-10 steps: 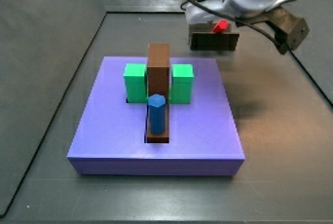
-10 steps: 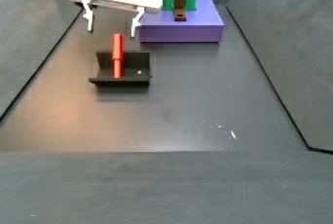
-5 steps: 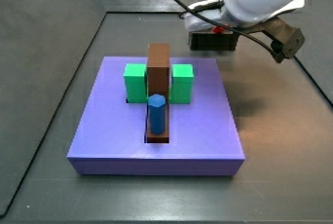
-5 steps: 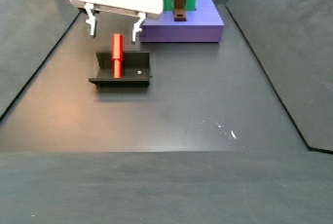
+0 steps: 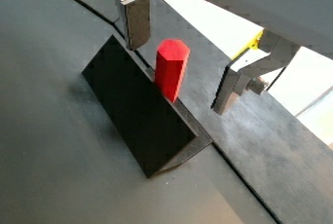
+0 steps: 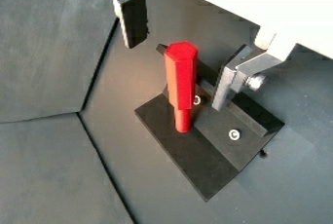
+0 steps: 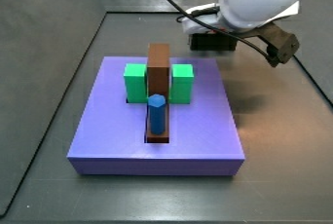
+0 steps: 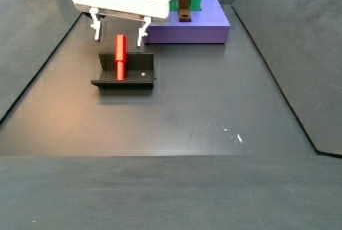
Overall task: Pick up the red object. Move up. Place the red object on the fixture. Regrasp the red object. Move to above the board. Insert the red object.
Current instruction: Regrasp the red object.
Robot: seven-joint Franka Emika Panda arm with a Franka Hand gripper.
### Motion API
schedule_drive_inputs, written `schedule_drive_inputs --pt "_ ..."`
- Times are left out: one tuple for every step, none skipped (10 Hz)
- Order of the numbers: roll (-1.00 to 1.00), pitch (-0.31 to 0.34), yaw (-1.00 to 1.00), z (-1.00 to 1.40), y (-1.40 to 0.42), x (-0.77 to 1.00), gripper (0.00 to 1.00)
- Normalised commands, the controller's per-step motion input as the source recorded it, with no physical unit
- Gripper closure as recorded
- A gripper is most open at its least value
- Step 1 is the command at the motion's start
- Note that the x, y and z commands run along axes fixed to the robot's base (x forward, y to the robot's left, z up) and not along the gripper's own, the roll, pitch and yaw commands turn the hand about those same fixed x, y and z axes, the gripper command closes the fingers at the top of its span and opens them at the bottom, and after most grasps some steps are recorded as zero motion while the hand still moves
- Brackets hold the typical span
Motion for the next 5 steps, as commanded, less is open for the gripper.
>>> schedule_drive_inputs --pt "0.18 0.000 0.00 -0.08 0.00 0.00 0.00" --pt "0.16 0.000 0.00 -0.07 0.00 0.00 0.00" --pt "0.17 0.000 0.00 -0.08 0.00 0.00 0.00" --pt "0.18 0.000 0.00 -0.09 0.00 0.00 0.00" --pt "0.20 0.000 0.00 -0.05 -0.01 0.00 0.00"
